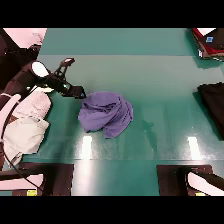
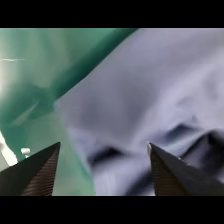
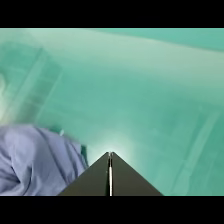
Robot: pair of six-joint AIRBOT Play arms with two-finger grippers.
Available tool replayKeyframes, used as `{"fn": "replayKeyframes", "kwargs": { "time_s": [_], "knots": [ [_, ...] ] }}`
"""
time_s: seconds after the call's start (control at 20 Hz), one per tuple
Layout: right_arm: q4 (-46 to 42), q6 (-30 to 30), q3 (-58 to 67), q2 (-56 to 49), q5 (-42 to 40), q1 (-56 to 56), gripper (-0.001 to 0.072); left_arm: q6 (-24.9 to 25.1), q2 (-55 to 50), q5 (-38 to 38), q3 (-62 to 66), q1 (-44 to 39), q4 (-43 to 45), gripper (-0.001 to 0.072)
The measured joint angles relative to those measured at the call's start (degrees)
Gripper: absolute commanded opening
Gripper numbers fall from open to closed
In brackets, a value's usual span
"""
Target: Fold the shirts.
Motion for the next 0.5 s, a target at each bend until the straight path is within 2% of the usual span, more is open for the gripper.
{"fn": "replayKeyframes", "kwargs": {
  "time_s": [0.15, 0.25, 0.3, 0.4, 0.45, 0.5],
  "knots": [
    [0.26, 0.02, -2.64, 0.00, 1.46, 0.00, 0.0018, 2.19, -4.46, 1.46, -0.61, 0.59, -4.04, 0.0607],
    [1.38, 0.02, -5.22, 0.00, 2.12, 0.04, 0.0018, 2.84, -6.03, 2.47, -0.76, 0.79, -5.53, 0.0108],
    [2.27, 0.07, -6.93, 0.00, 2.32, 0.20, 0.0017, 3.08, -6.47, 2.84, -0.63, 0.87, -6.01, 0.0031],
    [4.17, 0.15, -10.64, 0.00, 2.43, 1.29, 0.0020, 3.45, -7.08, 3.28, 0.26, 0.92, -6.60, 0.0024],
    [4.74, 0.20, -12.90, 0.00, 2.25, 2.43, 0.0151, 3.48, -7.19, 3.23, 1.20, 0.94, -6.86, 0.0024],
    [5.14, 0.33, -15.15, 0.00, 1.77, 3.85, 0.0515, 3.45, -7.15, 3.04, 2.21, 0.96, -7.10, 0.0024]
  ]
}}
